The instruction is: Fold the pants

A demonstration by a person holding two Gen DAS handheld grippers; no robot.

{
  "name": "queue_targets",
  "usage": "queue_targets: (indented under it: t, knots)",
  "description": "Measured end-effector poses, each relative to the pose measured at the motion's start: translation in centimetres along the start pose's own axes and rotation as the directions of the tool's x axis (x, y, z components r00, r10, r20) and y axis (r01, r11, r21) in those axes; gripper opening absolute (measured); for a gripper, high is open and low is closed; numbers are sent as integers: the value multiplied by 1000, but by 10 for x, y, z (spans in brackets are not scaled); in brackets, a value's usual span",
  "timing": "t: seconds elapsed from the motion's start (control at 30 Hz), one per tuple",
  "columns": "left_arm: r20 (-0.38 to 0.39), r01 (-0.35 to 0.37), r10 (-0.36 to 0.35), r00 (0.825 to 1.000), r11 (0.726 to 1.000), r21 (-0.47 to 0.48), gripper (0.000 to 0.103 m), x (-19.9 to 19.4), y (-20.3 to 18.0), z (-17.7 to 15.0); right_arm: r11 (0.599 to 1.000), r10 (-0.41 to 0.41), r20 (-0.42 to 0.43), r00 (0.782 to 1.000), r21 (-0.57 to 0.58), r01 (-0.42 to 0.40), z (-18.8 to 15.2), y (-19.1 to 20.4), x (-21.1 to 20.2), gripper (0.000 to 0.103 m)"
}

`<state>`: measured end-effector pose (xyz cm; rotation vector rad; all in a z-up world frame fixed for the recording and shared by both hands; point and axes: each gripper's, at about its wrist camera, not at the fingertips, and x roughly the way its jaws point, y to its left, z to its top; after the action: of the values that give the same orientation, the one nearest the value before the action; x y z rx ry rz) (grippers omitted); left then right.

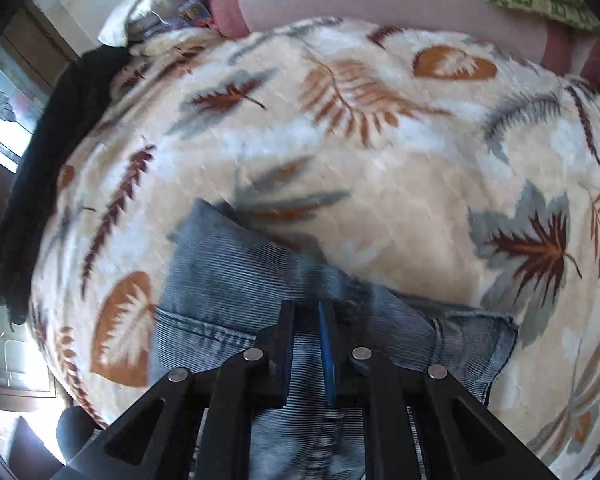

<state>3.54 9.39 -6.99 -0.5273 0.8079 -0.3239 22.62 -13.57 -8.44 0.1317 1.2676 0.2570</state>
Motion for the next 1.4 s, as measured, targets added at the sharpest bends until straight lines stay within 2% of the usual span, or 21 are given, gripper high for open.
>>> queue_targets:
  t: [0.07, 0.2, 0.3, 0.33, 0.4, 0.5, 0.57, 0.6, 0.63, 0.7, 0.73, 0.83, 0.9, 0.93, 0.97, 1.03, 1.07, 1.1, 1.2, 1.33, 1.4]
  knots:
    - [8, -15, 15, 1000, 1000, -8, 73, -2, 4, 1, 999, 34, 47, 998, 19, -35, -5, 0, -16, 14]
    - [-1, -57, 57, 998, 998, -30, 73, 2, 12, 3, 999, 42, 155, 987, -27, -39, -23, 3, -50, 16]
    - [-18, -71, 71, 997, 997, -35, 73, 9, 14, 3, 1000, -1, 65, 998, -2, 1, -39, -20, -27, 33]
    - [-30, -74, 73, 997, 997, -34, 73, 11, 14, 2, 999, 30, 46, 998, 24, -32, -45, -32, -20, 33]
    - [-45, -79, 78, 996, 997, -25, 73, 11, 13, 0, 993, 95, 100, 990, 66, -102, -54, -43, -32, 33]
    - [-60, -88, 87, 994, 996, -14, 73, 9, 7, -1, 993, 100, 184, 978, 40, -109, -73, -43, -63, 35]
    - [-56, -102, 103, 993, 995, 19, 73, 8, -2, -2, 993, 108, 220, 969, 12, -114, -94, -40, -75, 50]
    - [-56, -115, 117, 991, 992, 42, 73, 8, -6, -3, 995, 97, 223, 970, 1, -100, -107, -40, -76, 63]
    - [-64, -132, 137, 989, 989, 67, 75, 12, -10, -5, 997, 76, 218, 973, -11, -76, -119, -40, -73, 68]
    - [-99, -179, 191, 977, 977, 117, 81, 25, -16, -11, 999, 17, 171, 985, -42, -9, -137, -43, -54, 68]
    - [-99, -192, 206, 974, 973, 129, 81, 27, -17, -12, 998, 16, 185, 983, -62, -5, -143, -44, -50, 68]
    - [-86, -218, 231, 969, 966, 138, 81, 19, -23, -7, 999, 30, 240, 970, -52, -18, -149, -44, -68, 68]
    - [-53, -217, 227, 972, 965, 149, 81, 9, -30, -4, 998, 61, 308, 950, -35, -53, -155, -47, -86, 68]
    - [-36, -224, 233, 972, 960, 166, 81, 6, -34, -4, 998, 62, 335, 940, -34, -54, -159, -47, -88, 68]
    - [-29, -237, 247, 969, 953, 188, 81, 5, -38, -5, 999, 47, 338, 940, -37, -37, -163, -48, -86, 71]
    - [-59, -271, 292, 955, 934, 233, 81, 15, -42, -9, 999, 15, 237, 972, -32, -7, -167, -55, -58, 82]
    - [-83, -294, 323, 943, 922, 251, 81, 21, -43, -12, 999, 43, 218, 975, -7, -43, -169, -62, -50, 85]
    - [-71, -308, 335, 940, 917, 254, 81, 21, -44, -14, 997, 72, 242, 968, 23, -80, -173, -69, -52, 88]
    - [-52, -330, 354, 934, 909, 254, 81, 16, -49, -12, 989, 125, 292, 948, 44, -144, -174, -78, -67, 88]
    - [-31, -347, 370, 929, 894, 282, 81, 12, -61, -8, 982, 124, 386, 914, 83, -168, -181, -97, -81, 88]
    - [-14, -355, 377, 926, 886, 299, 81, 11, -66, -7, 973, 130, 402, 906, 125, -195, -183, -108, -82, 88]
